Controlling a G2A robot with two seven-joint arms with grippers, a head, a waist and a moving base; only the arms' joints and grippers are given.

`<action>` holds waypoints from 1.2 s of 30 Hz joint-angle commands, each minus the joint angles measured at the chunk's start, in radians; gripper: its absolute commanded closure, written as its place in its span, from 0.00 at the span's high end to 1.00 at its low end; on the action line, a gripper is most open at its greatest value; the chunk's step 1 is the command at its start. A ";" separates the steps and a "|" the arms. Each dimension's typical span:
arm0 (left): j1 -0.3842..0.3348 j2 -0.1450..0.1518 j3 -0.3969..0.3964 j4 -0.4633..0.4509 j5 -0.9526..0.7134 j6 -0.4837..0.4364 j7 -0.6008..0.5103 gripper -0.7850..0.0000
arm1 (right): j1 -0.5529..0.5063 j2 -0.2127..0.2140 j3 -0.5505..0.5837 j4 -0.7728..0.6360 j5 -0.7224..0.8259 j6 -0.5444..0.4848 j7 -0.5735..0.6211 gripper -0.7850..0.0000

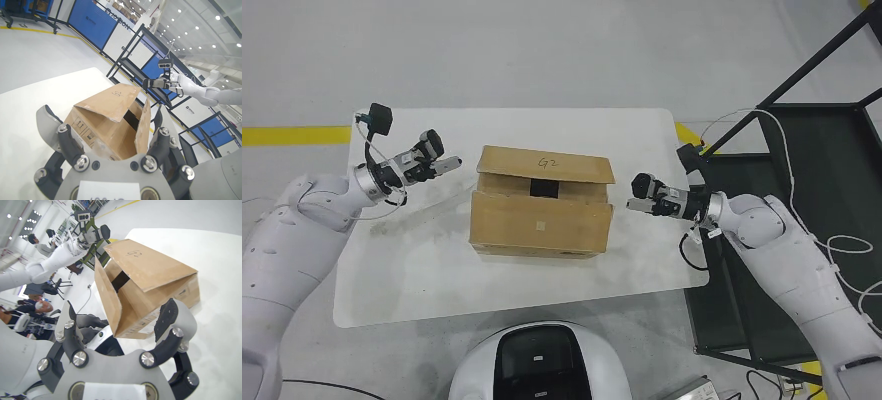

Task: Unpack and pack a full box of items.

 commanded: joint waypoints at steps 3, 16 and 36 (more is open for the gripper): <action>0.029 0.004 -0.035 -0.010 0.066 0.017 0.063 1.00 | 0.032 0.000 -0.011 -0.010 0.201 0.119 0.152 1.00; 0.066 -0.007 -0.080 0.009 0.032 0.132 0.058 1.00 | 0.045 -0.002 -0.009 0.003 0.268 0.167 0.186 1.00; 0.014 -0.017 -0.099 0.069 0.080 0.138 -0.026 1.00 | 0.113 -0.058 -0.119 -0.009 0.388 0.483 0.164 1.00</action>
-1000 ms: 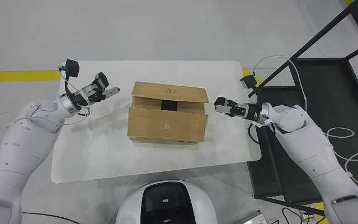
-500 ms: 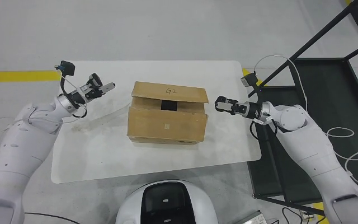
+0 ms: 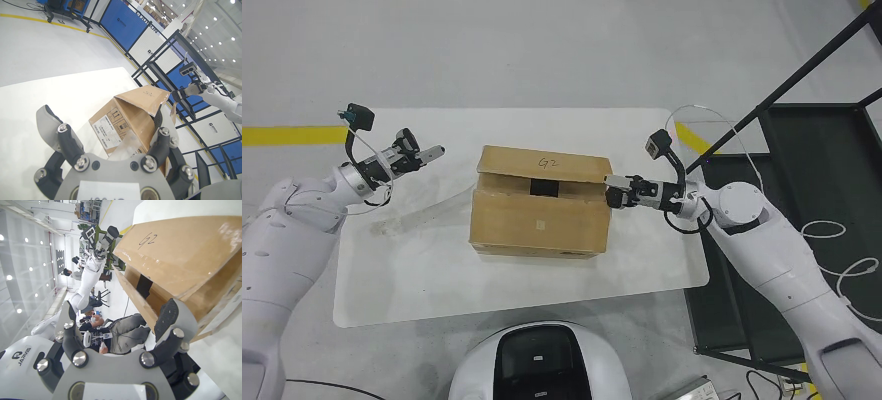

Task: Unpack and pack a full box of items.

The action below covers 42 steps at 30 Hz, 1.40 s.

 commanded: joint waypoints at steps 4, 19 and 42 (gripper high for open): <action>0.000 0.000 0.000 0.000 0.000 0.000 0.000 1.00 | 0.012 -0.009 0.015 0.016 0.001 -0.029 -0.037 1.00; 0.000 0.000 0.000 0.000 0.000 0.000 0.000 1.00 | 0.018 -0.039 -0.020 0.029 0.016 0.038 -0.030 1.00; 0.000 0.000 0.000 0.000 0.000 0.000 0.000 1.00 | 0.081 -0.103 -0.102 0.174 -0.046 0.061 -0.059 1.00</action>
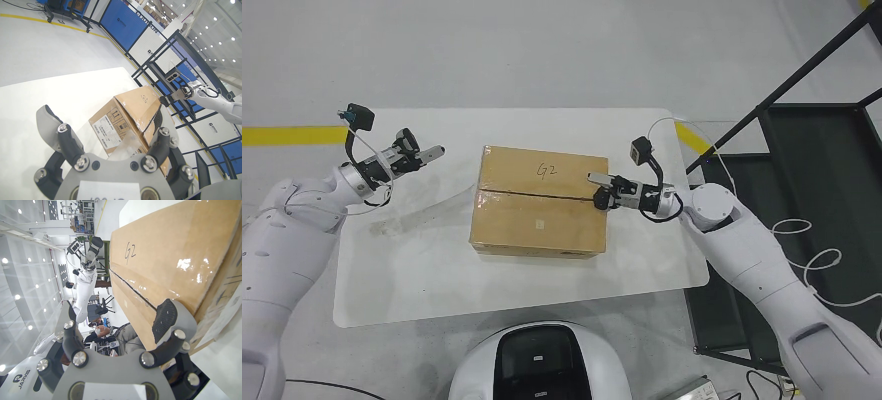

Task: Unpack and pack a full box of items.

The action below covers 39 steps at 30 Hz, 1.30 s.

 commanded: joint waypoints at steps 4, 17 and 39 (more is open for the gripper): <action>0.032 0.000 -0.003 -0.033 -0.030 -0.006 -0.008 1.00 | 0.014 -0.007 0.002 0.011 -0.015 0.008 0.011 1.00; 0.323 0.052 -0.144 -0.326 -0.058 0.283 0.069 1.00 | 0.013 -0.012 0.018 0.007 -0.024 0.012 0.016 1.00; 0.480 0.051 -0.199 -0.448 -0.182 0.453 0.156 1.00 | 0.013 -0.012 0.018 0.007 -0.024 0.012 0.016 1.00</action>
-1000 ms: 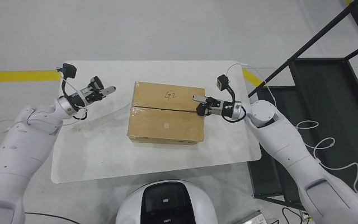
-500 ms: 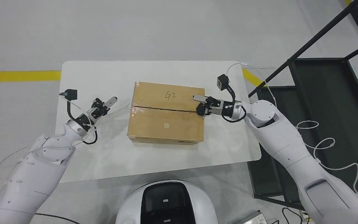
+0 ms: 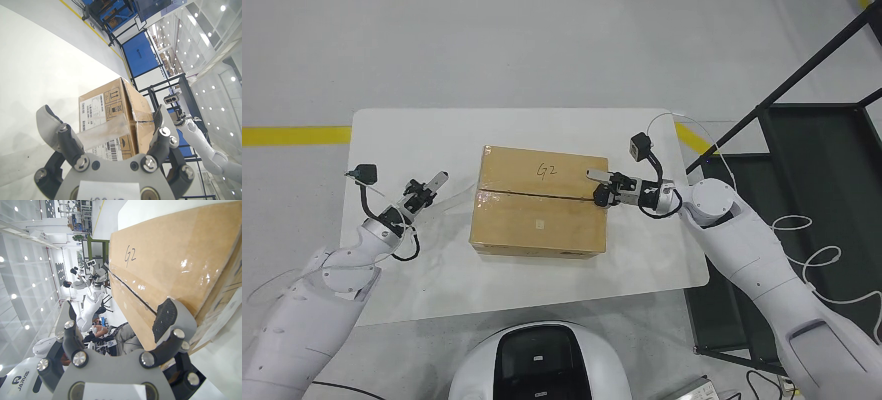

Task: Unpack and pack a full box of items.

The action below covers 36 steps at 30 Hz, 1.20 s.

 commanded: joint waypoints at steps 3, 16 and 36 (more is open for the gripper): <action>0.000 0.000 0.000 0.000 0.000 0.000 0.000 1.00 | 0.000 0.000 0.000 0.000 0.000 0.000 0.000 1.00; 0.255 0.000 -0.091 -0.229 -0.132 0.177 0.132 1.00 | 0.000 0.000 0.000 0.000 0.000 0.000 0.000 1.00; 0.397 -0.007 -0.127 -0.344 -0.172 0.234 0.234 1.00 | 0.000 0.000 0.000 0.000 0.000 0.000 0.000 1.00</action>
